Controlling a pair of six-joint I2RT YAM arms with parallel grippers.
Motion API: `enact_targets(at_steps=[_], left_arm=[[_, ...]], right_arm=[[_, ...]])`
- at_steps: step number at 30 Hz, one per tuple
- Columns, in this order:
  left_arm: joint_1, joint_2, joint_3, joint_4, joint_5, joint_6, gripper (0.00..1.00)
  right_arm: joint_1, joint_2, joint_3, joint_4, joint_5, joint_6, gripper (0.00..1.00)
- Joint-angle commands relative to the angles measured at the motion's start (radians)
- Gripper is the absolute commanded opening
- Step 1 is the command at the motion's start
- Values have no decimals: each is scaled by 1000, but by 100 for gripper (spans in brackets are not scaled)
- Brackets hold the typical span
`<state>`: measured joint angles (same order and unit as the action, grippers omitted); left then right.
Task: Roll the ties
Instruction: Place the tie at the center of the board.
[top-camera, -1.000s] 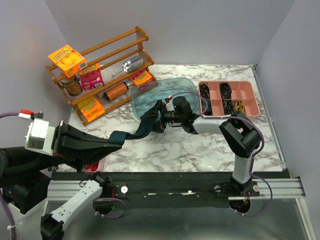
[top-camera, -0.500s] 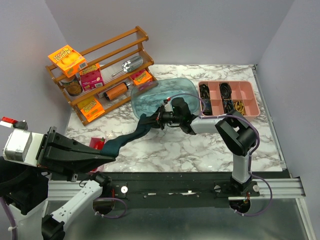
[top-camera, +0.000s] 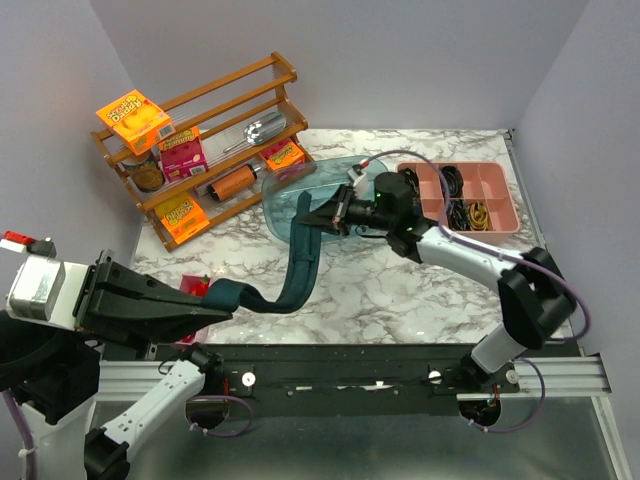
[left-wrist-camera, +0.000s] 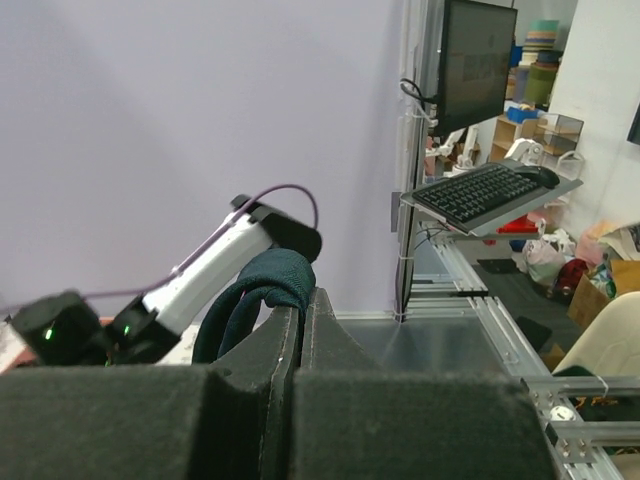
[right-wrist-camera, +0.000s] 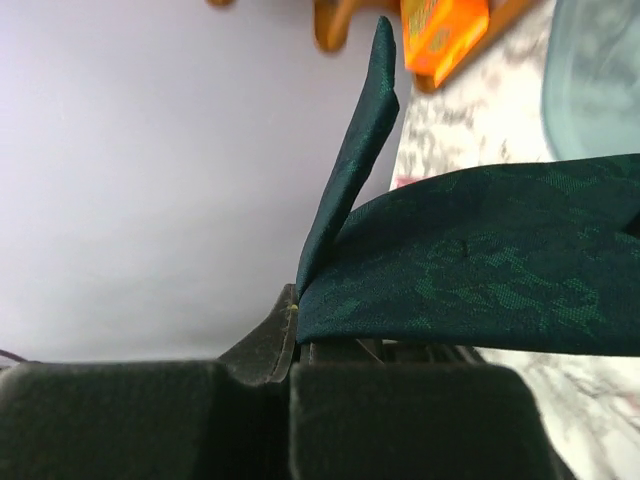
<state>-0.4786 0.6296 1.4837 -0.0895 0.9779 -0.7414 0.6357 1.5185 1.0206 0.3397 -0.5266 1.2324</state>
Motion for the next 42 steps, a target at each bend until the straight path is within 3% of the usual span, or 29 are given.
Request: enact_targets(at_steps=[1,7,12,17,24,31,42], left_arm=[[6,93,-60,20,-48,17,0],[6,243,-155,126,-93,-44,0],[-31,408,-224,315,-116,-115,0],[-143,582,-171,375,-120,-95,0],[-235,820,-89,461,-105,-121,0],[-245,846,-210,453,-133,-55,0],[-245,727,-517,260,-277,143,0]], right_arm=[[-103,-153,-106,-151,120,-140,1],[-310,-397,-255,-289,157,-246,0],[-482,-563,-304,-471,187,-365,0],[-677,-679,-330,-596,178,-468,0],[-884,-716,-395,-662,110,-548,1],[-1016,-706,-519,-642,123,-625,1],[-1027,-630,-675,-510,111,-631,6]])
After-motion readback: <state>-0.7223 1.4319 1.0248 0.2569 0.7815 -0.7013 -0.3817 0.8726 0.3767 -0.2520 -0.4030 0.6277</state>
